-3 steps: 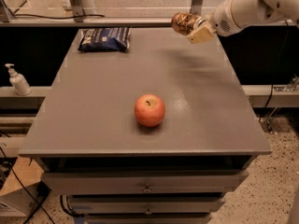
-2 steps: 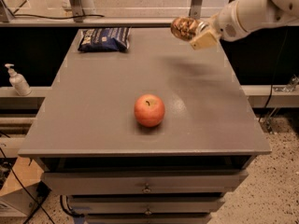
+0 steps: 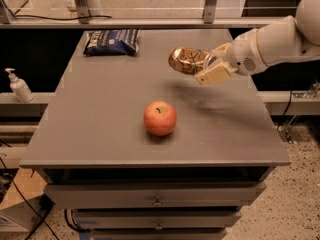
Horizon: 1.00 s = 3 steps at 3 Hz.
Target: Move orange can near apple
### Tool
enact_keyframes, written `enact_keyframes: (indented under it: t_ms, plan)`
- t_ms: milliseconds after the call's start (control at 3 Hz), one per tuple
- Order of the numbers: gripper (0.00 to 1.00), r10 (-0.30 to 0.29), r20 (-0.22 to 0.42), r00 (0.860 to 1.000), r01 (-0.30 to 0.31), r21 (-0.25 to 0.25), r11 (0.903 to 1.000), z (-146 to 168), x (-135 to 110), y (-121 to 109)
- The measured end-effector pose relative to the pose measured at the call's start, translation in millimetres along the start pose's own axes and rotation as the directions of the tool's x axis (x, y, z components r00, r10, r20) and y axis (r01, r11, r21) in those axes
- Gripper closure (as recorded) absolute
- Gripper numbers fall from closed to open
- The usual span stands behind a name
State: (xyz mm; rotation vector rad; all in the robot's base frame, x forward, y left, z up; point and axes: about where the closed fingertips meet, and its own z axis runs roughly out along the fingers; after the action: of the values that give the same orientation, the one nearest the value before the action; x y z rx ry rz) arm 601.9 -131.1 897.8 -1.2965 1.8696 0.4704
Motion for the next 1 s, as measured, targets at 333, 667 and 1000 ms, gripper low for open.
enact_keyframes:
  t_ms: [333, 667, 1000]
  plan:
    - [0.82, 0.008, 0.056, 0.998, -0.001, -0.122, 0.9925, 4.7, 7.6, 42.0]
    - [0.59, 0.024, 0.072, 0.997, -0.008, -0.209, 0.9778, 8.9, 15.0, 71.0]
    - [0.36, 0.041, 0.068, 0.997, -0.021, -0.267, 0.9635, 14.4, 22.9, 90.5]
